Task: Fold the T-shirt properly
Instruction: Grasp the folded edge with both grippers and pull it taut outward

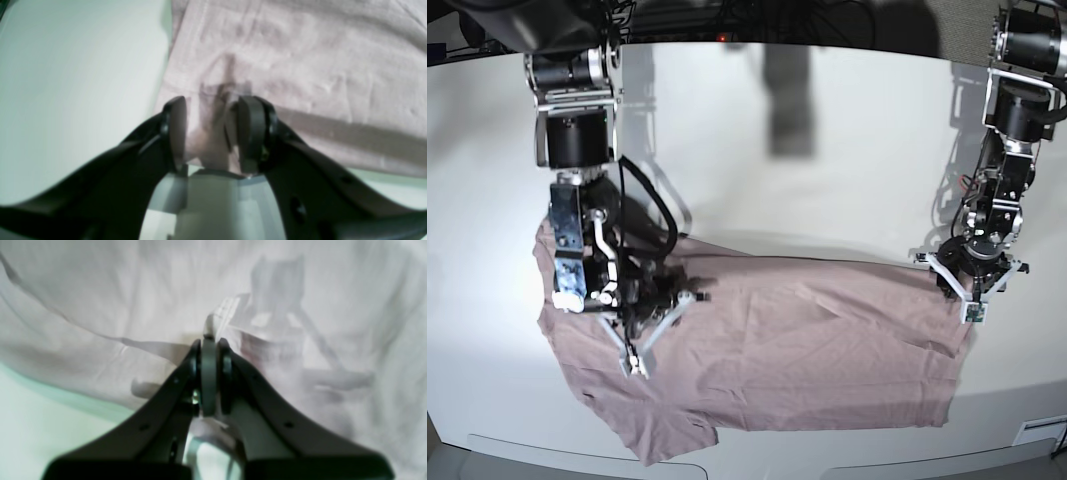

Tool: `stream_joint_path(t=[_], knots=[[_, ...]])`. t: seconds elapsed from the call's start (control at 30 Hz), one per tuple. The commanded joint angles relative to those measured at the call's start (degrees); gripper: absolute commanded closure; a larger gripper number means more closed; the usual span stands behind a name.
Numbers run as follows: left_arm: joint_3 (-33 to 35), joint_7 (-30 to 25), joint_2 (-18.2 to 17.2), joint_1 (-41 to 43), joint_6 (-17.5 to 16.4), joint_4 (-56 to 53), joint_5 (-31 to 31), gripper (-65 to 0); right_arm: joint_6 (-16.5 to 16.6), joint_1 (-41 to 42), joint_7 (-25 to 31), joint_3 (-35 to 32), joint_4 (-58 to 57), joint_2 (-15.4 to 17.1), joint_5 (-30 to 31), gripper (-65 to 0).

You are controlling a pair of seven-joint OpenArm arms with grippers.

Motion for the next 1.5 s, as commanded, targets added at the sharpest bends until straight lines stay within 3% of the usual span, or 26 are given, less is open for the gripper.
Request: stream_joint_path(t=[0.0,0.23,0.43,0.53,0.63,0.73,0.8,0.9,1.0,1.2,1.37,1.47], knots=[[-0.3,-1.4,-0.8,-1.4,0.0,0.8,0.3,-24.0,-0.2,2.8,1.6,0.1,0.9,0.1,0.3,0.0],[-0.3,-1.8,-0.9,-1.4,0.0,0.8,0.5,-24.0,0.0,7.1,2.0,0.1,0.9,0.1,-0.7,0.0],[-0.3,-1.8,-0.9,-1.4,0.0,0.8,0.5,-24.0,0.0,7.0,5.7,0.1,-0.6,0.1,-10.8,0.0],[-0.3,-1.8,-0.9,-1.4,0.0,0.8,0.5,-24.0,3.3,7.0,4.2,0.1,-2.2,0.1,-9.1,-1.4],[-0.3,-1.7,-0.9,-1.4,0.0,0.8,0.5,-24.0,6.9,7.0,1.7,0.1,-2.4,0.1,-6.4,-23.6],[-0.3,-1.8,-0.9,-1.4,0.0,0.8,0.6,-24.0,10.0,7.0,-0.3,0.1,-2.4,0.2,-3.3,-31.5],[-0.3,-1.8,-1.0,-1.4,0.0,0.8,2.7,-24.0,13.0,7.0,-2.3,0.1,-2.3,0.4,0.2,-31.5],[-0.3,-2.1,-1.8,-1.4,0.0,0.8,5.9,-24.0,20.2,7.0,-6.0,0.1,-1.9,1.6,7.5,-31.5],[-0.3,-2.3,-3.3,-1.4,0.0,0.8,5.0,-24.0,20.3,7.0,-9.1,0.1,-0.4,3.6,12.1,-31.5],[-0.3,-1.3,-5.3,-1.4,-1.9,3.5,-0.5,-23.9,20.3,7.0,-7.7,0.2,6.6,8.8,12.7,-31.5],[-0.3,5.2,-5.4,-1.4,-4.0,13.1,-8.4,-23.9,20.3,4.6,-7.8,0.7,10.4,10.6,12.7,-31.5],[-0.3,9.1,-5.4,-1.4,-7.2,17.6,-12.4,-23.9,20.3,0.1,-6.7,2.4,10.4,10.6,12.0,-31.4]])
